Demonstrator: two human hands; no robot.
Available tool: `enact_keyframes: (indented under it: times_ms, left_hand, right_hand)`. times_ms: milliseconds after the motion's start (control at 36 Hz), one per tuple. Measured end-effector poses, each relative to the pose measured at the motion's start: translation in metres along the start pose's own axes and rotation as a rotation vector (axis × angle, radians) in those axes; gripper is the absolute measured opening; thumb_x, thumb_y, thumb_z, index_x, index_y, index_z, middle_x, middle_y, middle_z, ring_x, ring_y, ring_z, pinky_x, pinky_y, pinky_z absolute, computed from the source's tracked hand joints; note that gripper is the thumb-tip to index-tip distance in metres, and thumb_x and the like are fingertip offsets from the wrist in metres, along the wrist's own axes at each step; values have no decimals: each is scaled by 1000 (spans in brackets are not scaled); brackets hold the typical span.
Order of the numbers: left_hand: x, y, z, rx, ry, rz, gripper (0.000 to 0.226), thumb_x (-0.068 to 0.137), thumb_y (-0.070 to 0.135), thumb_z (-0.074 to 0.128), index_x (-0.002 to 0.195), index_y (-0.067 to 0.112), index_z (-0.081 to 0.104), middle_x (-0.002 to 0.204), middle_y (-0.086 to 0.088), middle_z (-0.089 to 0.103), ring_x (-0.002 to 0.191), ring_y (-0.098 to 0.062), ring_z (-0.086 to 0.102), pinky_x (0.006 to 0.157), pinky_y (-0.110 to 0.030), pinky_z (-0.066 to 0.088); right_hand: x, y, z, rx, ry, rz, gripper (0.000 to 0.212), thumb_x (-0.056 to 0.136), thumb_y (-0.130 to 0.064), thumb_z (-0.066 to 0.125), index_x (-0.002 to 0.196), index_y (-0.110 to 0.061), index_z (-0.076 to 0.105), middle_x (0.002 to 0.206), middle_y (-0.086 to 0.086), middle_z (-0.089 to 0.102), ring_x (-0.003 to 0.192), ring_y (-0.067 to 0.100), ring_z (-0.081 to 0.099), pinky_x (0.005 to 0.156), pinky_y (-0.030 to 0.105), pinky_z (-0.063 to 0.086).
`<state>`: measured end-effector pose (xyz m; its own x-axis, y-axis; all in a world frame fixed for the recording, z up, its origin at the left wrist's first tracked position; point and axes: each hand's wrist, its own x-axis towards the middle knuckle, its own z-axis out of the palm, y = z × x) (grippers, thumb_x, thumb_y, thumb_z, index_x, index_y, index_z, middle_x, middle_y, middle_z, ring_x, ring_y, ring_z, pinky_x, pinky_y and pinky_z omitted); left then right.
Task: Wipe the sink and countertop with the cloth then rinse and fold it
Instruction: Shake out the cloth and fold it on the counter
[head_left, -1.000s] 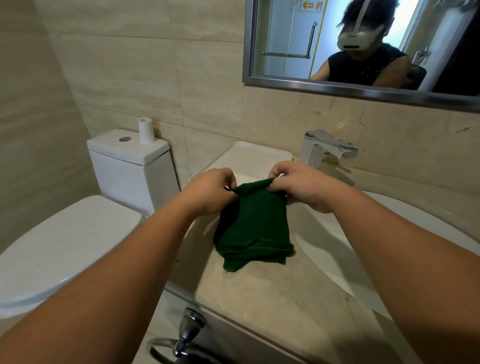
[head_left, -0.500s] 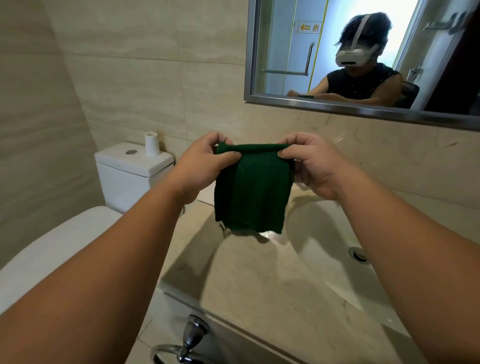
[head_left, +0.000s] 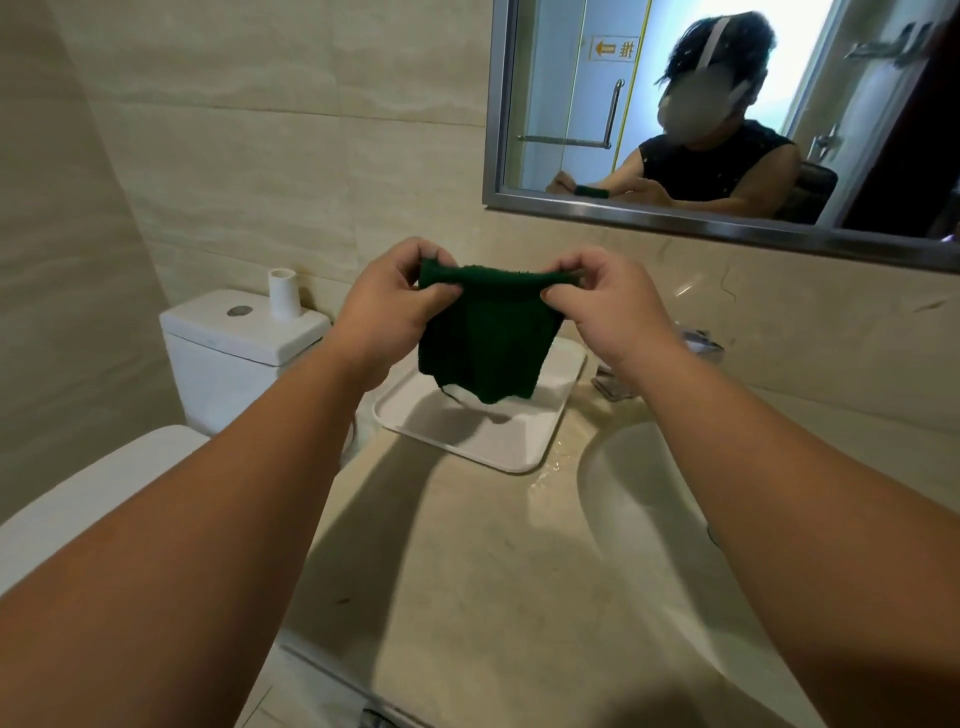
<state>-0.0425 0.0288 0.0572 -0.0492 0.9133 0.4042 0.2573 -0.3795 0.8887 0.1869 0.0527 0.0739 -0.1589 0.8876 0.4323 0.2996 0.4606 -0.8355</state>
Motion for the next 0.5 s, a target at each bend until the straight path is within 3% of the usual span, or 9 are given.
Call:
enact_keyframes:
  times_ms: [83,167,222,278,361,500]
  left_hand:
    - [-7,-25,-7,59,-101,-87,20,93,-1,68,95,19,68,92,-5,68,91,-22,64,87,-40,56]
    - [-18,-44,-14,125,-252,-235,14,93,-2,68,99,11,70,97,-13,71,97,-29,68,91,-43,59]
    - [-21,-50,-16,178,-350,-340,12,94,3,69,106,6,70,105,-17,72,101,-32,71,92,-43,62]
    - [-19,-53,-15,244,-362,-408,17,94,7,72,111,9,70,111,-17,72,103,-32,72,92,-45,63]
    - [-11,-57,-10,336,-249,-417,23,94,13,75,115,17,68,112,-12,71,101,-28,71,91,-44,63]
    - [-5,-69,7,579,-165,-336,41,92,32,78,128,26,61,118,0,67,98,-20,68,89,-40,61]
  right_hand:
    - [-5,22,5,-90,-193,94,23,85,2,67,87,-21,73,90,4,75,90,20,71,87,35,57]
    - [-15,41,10,-153,-470,270,18,85,4,68,92,-12,73,92,11,73,84,24,73,77,33,61]
    - [-19,49,15,-132,-556,347,17,85,6,68,94,-8,72,89,15,71,77,25,71,70,35,61]
    - [-19,52,20,-86,-555,392,15,87,7,67,95,-6,71,85,16,69,67,23,69,64,34,61]
    - [-10,59,26,-54,-465,420,11,88,1,67,94,-7,70,81,15,68,56,18,64,53,31,54]
    - [1,74,38,-462,-382,330,10,86,-22,72,96,-21,72,96,3,75,83,21,72,65,33,58]
